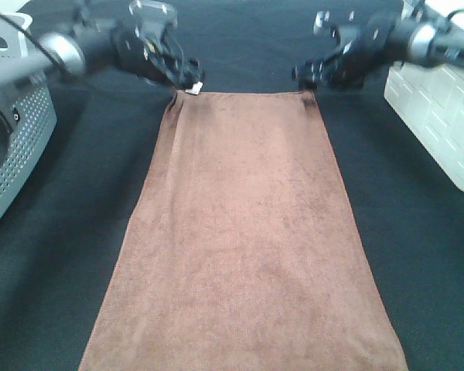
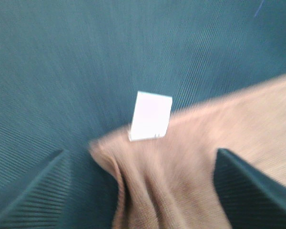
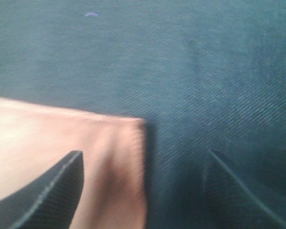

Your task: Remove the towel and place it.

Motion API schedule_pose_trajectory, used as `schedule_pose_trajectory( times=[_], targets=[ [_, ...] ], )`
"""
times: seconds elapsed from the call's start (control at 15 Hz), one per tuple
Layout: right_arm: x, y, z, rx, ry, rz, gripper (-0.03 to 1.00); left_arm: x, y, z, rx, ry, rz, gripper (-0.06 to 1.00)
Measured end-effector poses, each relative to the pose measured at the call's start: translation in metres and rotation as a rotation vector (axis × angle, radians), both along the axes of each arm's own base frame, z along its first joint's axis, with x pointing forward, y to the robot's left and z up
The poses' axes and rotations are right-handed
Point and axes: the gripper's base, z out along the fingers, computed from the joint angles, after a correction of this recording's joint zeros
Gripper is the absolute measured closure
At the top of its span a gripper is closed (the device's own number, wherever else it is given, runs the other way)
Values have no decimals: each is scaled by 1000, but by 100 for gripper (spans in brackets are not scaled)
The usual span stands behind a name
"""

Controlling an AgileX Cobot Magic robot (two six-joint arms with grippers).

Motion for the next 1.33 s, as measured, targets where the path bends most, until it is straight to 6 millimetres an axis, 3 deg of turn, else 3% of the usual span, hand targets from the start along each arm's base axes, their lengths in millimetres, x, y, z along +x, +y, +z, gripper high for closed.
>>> schedule_pose_trajectory(
  times=[0.2, 0.4, 0.53, 0.67, 0.73, 0.93, 1.0, 1.07, 1.2, 1.33],
  targets=[
    [-26, -2, 99, -32, 25, 51, 31, -15, 41, 75, 21, 117, 44, 14],
    [-64, -14, 175, -116, 63, 29, 31, -37, 97, 131, 18, 245, 147, 14],
    [-87, -24, 213, -150, 71, -39, 31, -53, 138, 161, 9, 302, 239, 14],
    [-111, -30, 237, -166, 142, -90, 31, -72, 181, 186, 3, 357, 331, 14],
    [-118, -31, 244, -163, 157, -98, 31, -77, 193, 193, 4, 350, 356, 14],
    [-129, -33, 258, -149, 154, -116, 31, -86, 207, 209, 1, 323, 388, 14],
    [-145, -33, 270, -117, 150, -129, 31, -103, 214, 223, 8, 328, 408, 14],
    [-145, -33, 270, -117, 150, -129, 31, -103, 214, 223, 8, 328, 408, 14],
    [-173, -35, 276, -93, 184, -134, 31, -129, 215, 223, 35, 399, 419, 14],
    [-217, -41, 274, -91, 246, -148, 31, -175, 212, 229, 58, 462, 424, 14]
  ],
)
